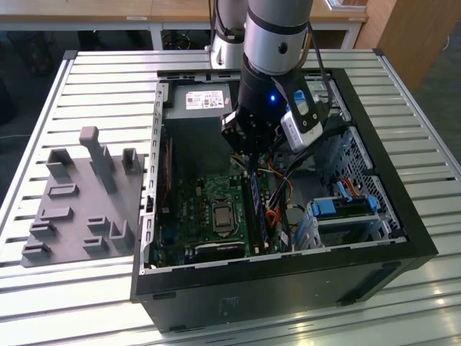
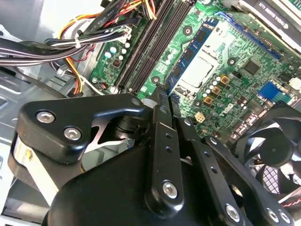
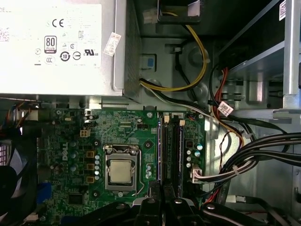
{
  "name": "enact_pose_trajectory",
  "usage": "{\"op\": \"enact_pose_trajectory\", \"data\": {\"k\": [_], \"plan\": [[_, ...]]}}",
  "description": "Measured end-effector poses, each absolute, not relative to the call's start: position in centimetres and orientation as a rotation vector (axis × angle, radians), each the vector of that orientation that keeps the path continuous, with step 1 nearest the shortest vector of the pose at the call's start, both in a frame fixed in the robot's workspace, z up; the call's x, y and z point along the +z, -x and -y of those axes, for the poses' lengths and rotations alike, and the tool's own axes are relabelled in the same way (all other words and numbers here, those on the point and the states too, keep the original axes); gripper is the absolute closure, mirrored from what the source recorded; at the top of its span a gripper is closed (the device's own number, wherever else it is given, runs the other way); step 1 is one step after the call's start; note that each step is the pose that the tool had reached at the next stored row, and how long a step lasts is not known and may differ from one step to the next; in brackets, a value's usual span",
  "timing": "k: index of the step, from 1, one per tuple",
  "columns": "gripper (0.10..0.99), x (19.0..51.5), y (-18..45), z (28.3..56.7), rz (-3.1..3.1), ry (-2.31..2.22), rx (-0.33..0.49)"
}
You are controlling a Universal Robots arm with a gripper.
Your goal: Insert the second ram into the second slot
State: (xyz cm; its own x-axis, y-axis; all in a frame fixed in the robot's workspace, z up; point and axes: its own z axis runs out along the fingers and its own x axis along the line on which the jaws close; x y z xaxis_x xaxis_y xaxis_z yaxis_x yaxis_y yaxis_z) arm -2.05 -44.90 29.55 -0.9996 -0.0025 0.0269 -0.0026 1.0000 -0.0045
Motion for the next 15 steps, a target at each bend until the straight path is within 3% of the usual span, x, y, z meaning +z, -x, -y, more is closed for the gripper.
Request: {"op": "enact_pose_trajectory", "data": {"k": [15], "plan": [[0.949,29.04,2.05,44.90,3.114,-0.004,0.007]]}}
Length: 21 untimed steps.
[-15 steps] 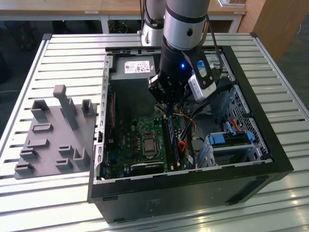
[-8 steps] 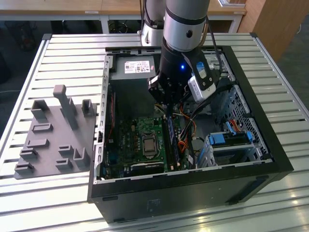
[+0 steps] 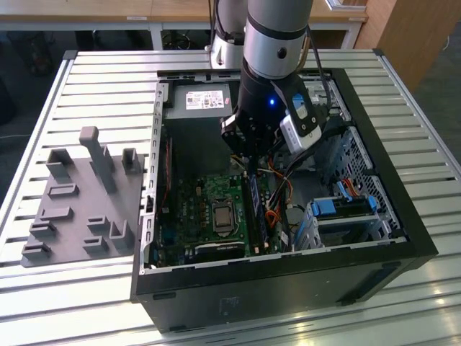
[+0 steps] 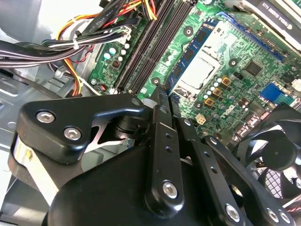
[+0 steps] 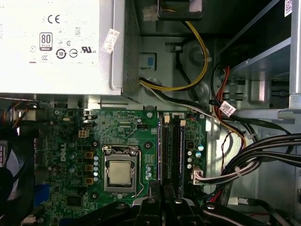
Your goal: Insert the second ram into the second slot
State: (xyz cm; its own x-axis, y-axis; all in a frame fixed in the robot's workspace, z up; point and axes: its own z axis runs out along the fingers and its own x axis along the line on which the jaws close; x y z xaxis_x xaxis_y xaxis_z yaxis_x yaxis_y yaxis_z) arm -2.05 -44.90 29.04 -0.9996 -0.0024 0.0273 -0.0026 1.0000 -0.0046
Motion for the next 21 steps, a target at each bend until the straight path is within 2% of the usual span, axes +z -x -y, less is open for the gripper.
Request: {"op": "enact_pose_trajectory", "data": {"k": [21], "plan": [[0.949,28.45,2.05,44.90,3.114,-0.004,0.007]]}}
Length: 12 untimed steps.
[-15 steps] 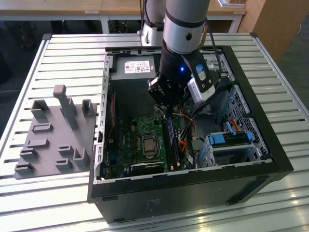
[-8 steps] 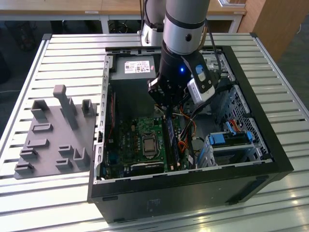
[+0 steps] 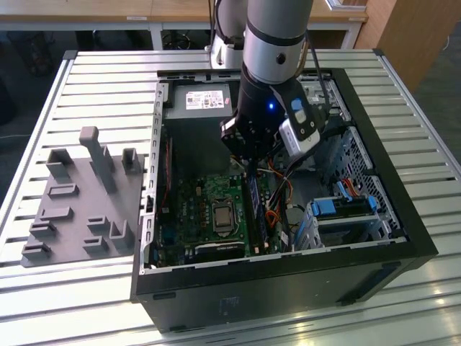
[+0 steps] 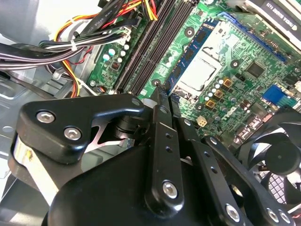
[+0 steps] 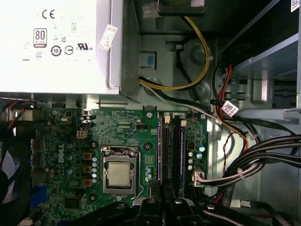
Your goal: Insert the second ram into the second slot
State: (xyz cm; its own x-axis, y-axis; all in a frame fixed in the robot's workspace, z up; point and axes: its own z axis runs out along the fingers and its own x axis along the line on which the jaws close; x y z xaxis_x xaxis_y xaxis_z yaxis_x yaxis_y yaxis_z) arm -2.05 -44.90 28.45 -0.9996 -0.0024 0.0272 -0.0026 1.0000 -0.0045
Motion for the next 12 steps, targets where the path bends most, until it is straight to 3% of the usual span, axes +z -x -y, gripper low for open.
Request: {"op": "enact_pose_trajectory", "data": {"k": [12], "plan": [[0.949,28.10,2.05,44.91,3.114,-0.004,0.007]]}}
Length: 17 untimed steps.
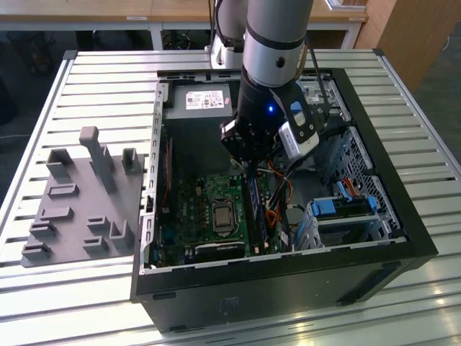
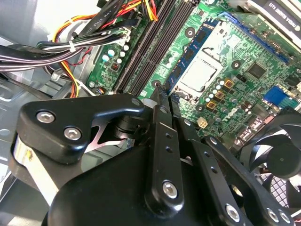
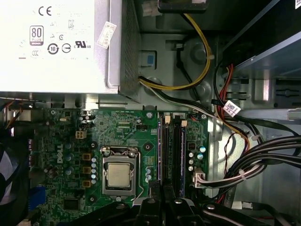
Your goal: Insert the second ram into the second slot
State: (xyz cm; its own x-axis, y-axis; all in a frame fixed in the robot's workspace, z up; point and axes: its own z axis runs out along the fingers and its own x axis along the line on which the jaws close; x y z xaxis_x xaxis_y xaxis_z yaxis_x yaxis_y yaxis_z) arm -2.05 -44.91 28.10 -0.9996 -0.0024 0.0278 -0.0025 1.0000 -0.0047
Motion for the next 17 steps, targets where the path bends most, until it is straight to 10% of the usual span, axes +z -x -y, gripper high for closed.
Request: {"op": "enact_pose_trajectory", "data": {"k": [17], "plan": [[0.949,27.58,2.03,44.91,3.114,-0.004,0.007]]}}
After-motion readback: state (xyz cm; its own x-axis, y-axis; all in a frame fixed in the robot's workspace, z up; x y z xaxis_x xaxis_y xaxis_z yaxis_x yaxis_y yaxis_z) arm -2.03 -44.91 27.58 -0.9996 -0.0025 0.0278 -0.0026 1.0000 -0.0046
